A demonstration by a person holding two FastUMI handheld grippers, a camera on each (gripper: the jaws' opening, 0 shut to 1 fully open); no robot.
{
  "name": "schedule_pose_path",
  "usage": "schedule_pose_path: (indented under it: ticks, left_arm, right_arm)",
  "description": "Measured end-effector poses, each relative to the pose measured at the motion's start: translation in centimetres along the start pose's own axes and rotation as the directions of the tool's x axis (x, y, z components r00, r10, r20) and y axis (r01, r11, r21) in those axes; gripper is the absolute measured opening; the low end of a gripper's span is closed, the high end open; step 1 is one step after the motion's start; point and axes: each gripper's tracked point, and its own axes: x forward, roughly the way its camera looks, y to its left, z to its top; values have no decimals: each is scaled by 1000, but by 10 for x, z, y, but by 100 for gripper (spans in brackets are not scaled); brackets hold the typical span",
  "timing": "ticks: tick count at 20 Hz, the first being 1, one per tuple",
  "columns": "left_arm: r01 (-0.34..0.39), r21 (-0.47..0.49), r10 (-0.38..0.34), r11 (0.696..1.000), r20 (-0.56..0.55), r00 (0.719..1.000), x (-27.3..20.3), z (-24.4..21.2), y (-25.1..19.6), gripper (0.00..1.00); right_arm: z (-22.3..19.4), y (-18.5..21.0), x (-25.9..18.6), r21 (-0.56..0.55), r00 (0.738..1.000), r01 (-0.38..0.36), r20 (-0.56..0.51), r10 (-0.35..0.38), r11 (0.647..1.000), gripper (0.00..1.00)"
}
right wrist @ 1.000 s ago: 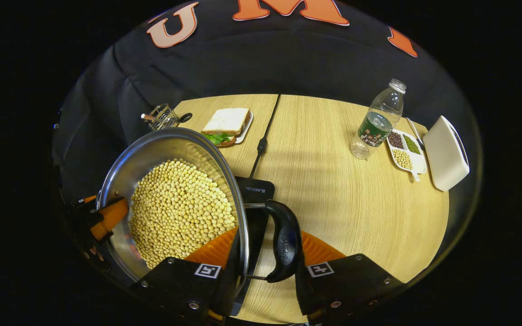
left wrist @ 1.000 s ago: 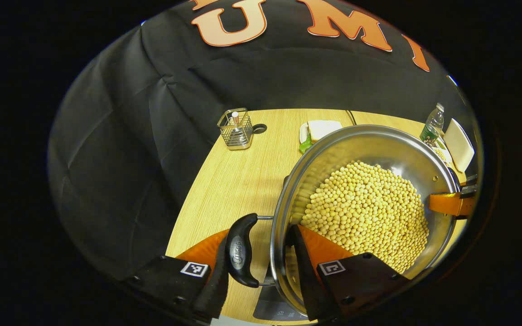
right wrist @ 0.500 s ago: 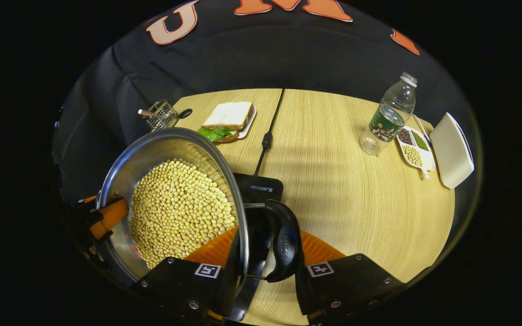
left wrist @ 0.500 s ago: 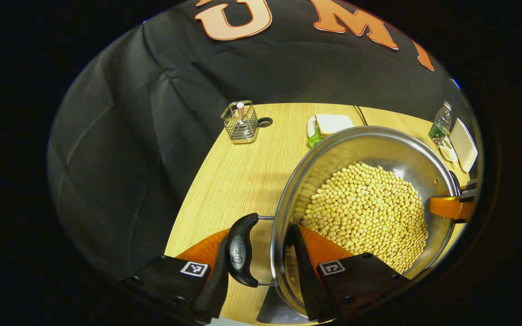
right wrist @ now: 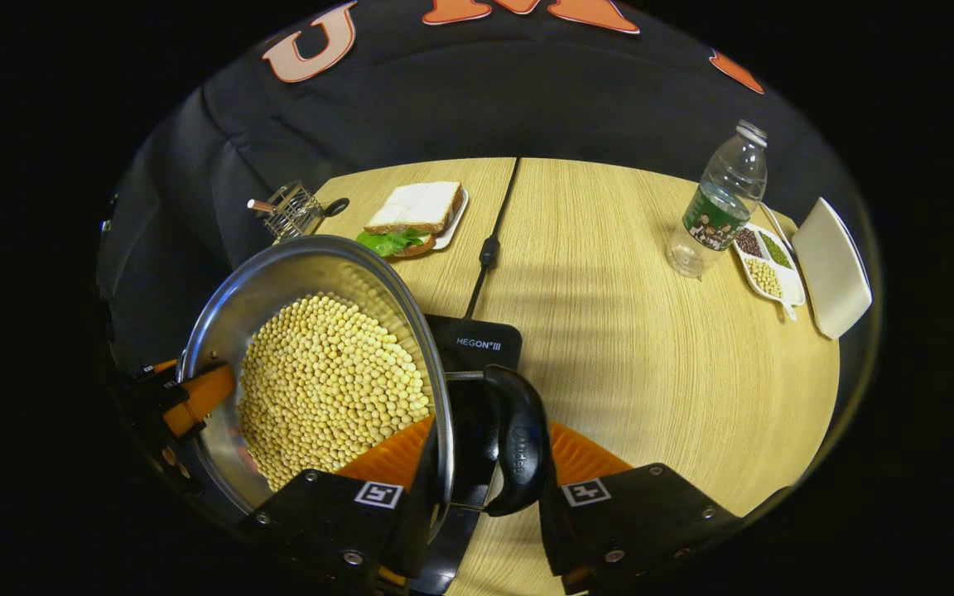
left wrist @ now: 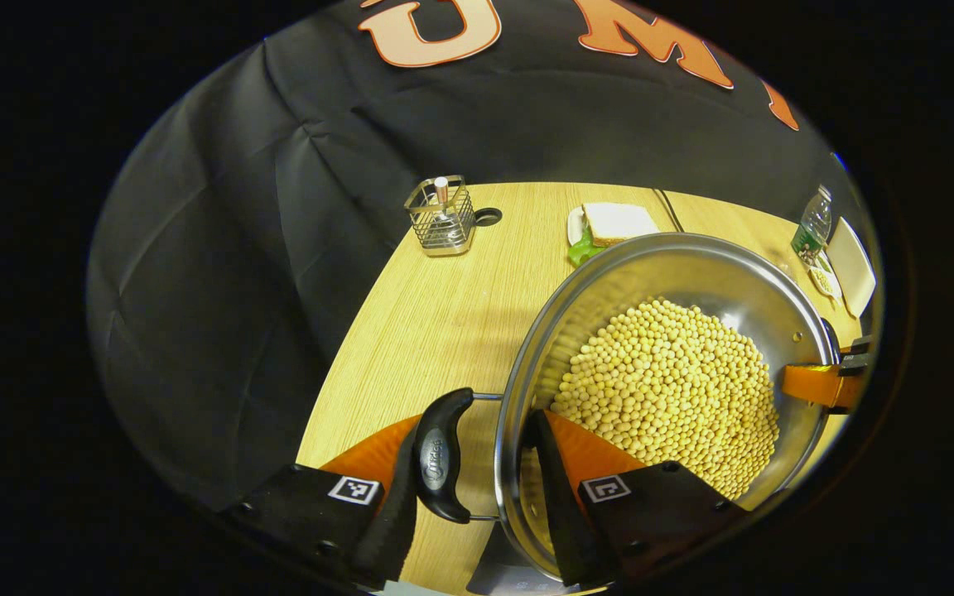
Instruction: First push the handle of the pot to place it horizontally, then grasp the pot with both hands and set it on the induction cooktop.
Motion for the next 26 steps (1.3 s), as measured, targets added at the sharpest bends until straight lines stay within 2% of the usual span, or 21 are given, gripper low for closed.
schedule_pose_path:
  ticks: [1,2,4,6,7,10,11,12,13,14,15,16,17,18,19,20,21,22,24,25,26]
  left_arm:
    - [2,-5,-2,1000,3,1000,1,-3,0,72]
    - [9,-5,-9,1000,0,1000,2,-5,0,75]
    - [25,-14,-25,1000,-6,1000,3,-3,-2,74]
    - [35,-14,-35,999,12,999,2,-3,1,80]
    - [22,-9,-22,1000,23,999,2,-4,2,81]
    - [-29,18,26,999,164,986,-16,31,14,86]
    - [-58,36,49,998,210,976,-29,43,21,82]
    - [-88,41,74,995,269,960,-44,59,27,91]
    - [-98,36,80,995,333,940,-60,76,29,91]
    - [-94,19,79,995,380,921,-78,91,29,82]
    - [-82,7,71,997,429,901,-103,105,26,99]
    - [-74,-7,69,997,475,877,-123,118,25,100]
    - [-68,-15,66,998,522,851,-144,130,23,82]
    - [-62,-28,67,998,567,821,-166,139,22,91]
    - [-44,-43,61,998,611,789,-182,148,16,83]
    - [-26,-59,58,998,649,759,-204,155,14,93]
    - [-6,-76,57,997,687,724,-227,163,13,85]
    - [12,-89,56,996,722,689,-251,169,13,94]
    - [56,-115,57,992,792,608,-301,181,10,94]
    - [75,-128,64,989,823,564,-322,189,9,100]
    - [90,-131,65,987,849,524,-342,194,10,100]
  right_arm:
    - [2,1,2,-1,1000,1,1,-1,1000,60]
    - [2,0,1,-7,1000,2,3,-2,1000,57]
    - [6,1,0,-36,1000,13,22,-12,999,59]
    - [8,5,-6,-73,998,36,51,-32,997,60]
    - [9,8,-12,-89,998,34,61,-29,995,66]
    - [29,10,-37,-96,987,12,159,3,995,74]
    - [42,10,-51,-85,978,-1,208,19,996,76]
    - [51,5,-67,-81,966,-6,258,26,997,80]
    - [60,0,-84,-84,950,6,312,21,996,82]
    - [70,-9,-104,-93,931,23,364,12,995,86]
    - [79,-15,-124,-104,911,42,412,5,994,87]
    - [86,-21,-145,-110,890,54,455,2,992,90]
    - [93,-25,-163,-109,866,61,499,1,992,93]
    - [99,-33,-181,-104,843,70,538,-3,992,94]
    - [104,-42,-201,-99,816,83,578,-10,992,94]
    - [110,-53,-223,-93,787,105,617,-25,990,94]
    - [117,-64,-243,-85,751,129,659,-42,988,94]
    - [119,-74,-263,-75,718,153,694,-59,985,94]
    - [122,-77,-281,-63,653,182,754,-73,981,94]
    - [125,-79,-296,-57,619,190,782,-74,980,94]
    - [127,-86,-319,-58,586,198,807,-71,979,94]
